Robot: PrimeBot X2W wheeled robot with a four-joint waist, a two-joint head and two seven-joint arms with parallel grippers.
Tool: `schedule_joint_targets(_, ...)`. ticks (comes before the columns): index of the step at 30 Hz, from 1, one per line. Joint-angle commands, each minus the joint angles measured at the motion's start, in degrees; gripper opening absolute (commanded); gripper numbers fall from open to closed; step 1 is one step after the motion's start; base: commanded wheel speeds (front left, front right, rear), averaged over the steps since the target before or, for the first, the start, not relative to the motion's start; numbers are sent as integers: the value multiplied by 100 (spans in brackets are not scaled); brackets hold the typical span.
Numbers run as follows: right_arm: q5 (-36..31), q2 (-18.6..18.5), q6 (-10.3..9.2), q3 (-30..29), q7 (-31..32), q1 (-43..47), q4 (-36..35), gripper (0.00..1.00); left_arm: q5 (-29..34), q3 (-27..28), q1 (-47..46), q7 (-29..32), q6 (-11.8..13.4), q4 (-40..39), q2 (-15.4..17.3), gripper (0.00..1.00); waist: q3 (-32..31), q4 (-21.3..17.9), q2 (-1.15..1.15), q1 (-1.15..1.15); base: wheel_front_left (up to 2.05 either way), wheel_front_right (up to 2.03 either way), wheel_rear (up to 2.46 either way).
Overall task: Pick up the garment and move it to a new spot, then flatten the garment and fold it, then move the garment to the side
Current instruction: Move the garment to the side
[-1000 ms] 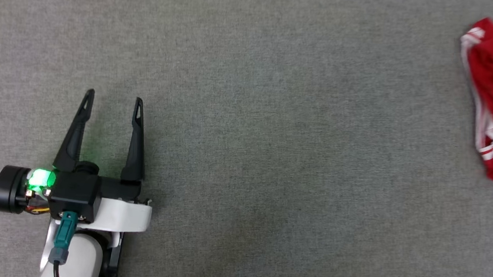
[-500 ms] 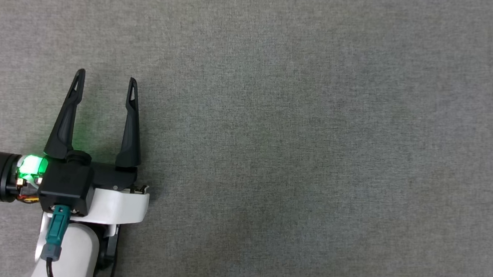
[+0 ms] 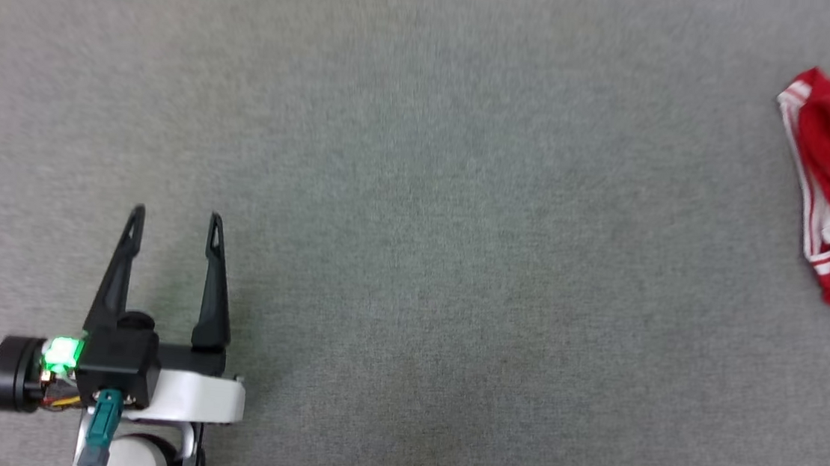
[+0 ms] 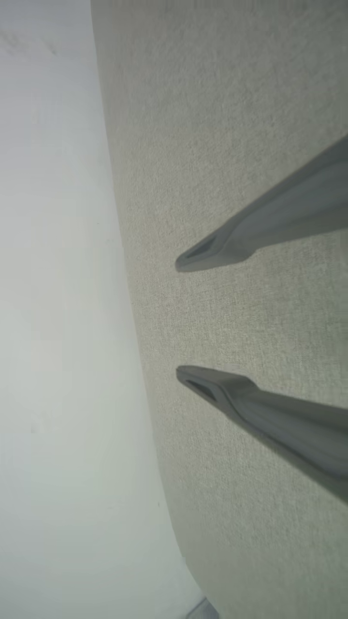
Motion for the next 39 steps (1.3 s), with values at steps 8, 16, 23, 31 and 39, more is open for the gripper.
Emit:
schedule_joint_targets(8,-280,945,-10,-398,-804,1146,-1654,100,-121,81,513,-12,-35,174,-58,100,-1058,306,0,0,0,0,0)
schedule_joint_targets(16,-668,1963,-10,-497,-1185,2297,-2753,100,-140,60,715,-12,-100,337,-148,100,-1502,580,0,0,0,0,0)
schedule_joint_targets(23,-822,2736,-10,-504,-1160,3202,-2947,100,-119,25,841,-12,-161,452,-202,100,-1760,769,0,0,0,0,0)
schedule_joint_targets(31,-759,3118,-10,-516,-1300,3858,-2649,100,-115,18,994,-12,-213,516,-244,100,-1994,869,0,0,0,0,0)
schedule_joint_targets(39,-742,3334,-9,-563,-1372,4262,-2671,100,-165,-21,1127,-12,-349,552,-268,100,-2163,911,0,0,0,0,0)
